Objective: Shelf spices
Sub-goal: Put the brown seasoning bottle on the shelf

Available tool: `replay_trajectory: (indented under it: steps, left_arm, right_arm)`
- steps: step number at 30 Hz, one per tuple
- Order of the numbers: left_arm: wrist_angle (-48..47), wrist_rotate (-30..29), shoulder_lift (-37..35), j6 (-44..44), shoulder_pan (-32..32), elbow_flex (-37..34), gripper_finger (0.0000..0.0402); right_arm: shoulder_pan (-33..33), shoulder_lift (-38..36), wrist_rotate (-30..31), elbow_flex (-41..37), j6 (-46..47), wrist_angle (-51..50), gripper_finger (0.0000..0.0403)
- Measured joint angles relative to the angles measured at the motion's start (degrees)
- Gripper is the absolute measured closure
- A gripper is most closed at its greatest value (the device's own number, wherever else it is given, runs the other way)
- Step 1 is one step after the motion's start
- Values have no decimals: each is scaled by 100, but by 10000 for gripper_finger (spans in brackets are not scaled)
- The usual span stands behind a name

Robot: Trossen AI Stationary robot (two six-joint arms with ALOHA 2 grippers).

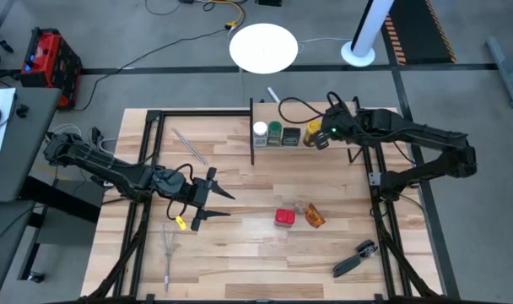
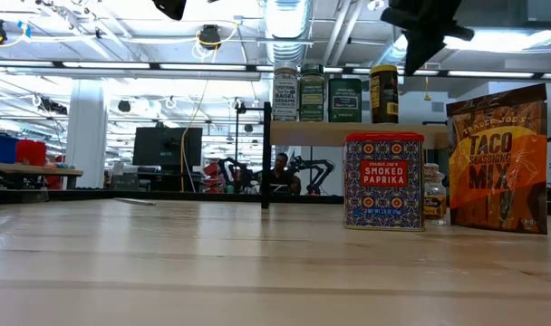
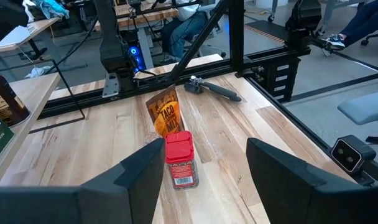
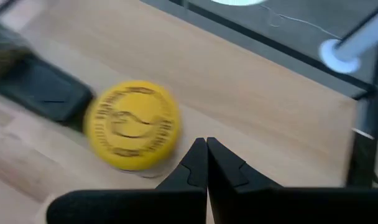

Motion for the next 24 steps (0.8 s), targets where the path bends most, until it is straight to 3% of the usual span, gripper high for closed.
replay_trajectory:
  steps: [4,24]
  left_arm:
    - [0,1,0,-9,0,0,183]
    - [-2,0,0,-11,0,0,183]
  right_arm:
    - [-33,3,-233,-107,-182,402,401]
    - [465,-1,-437,-105,204,385,401]
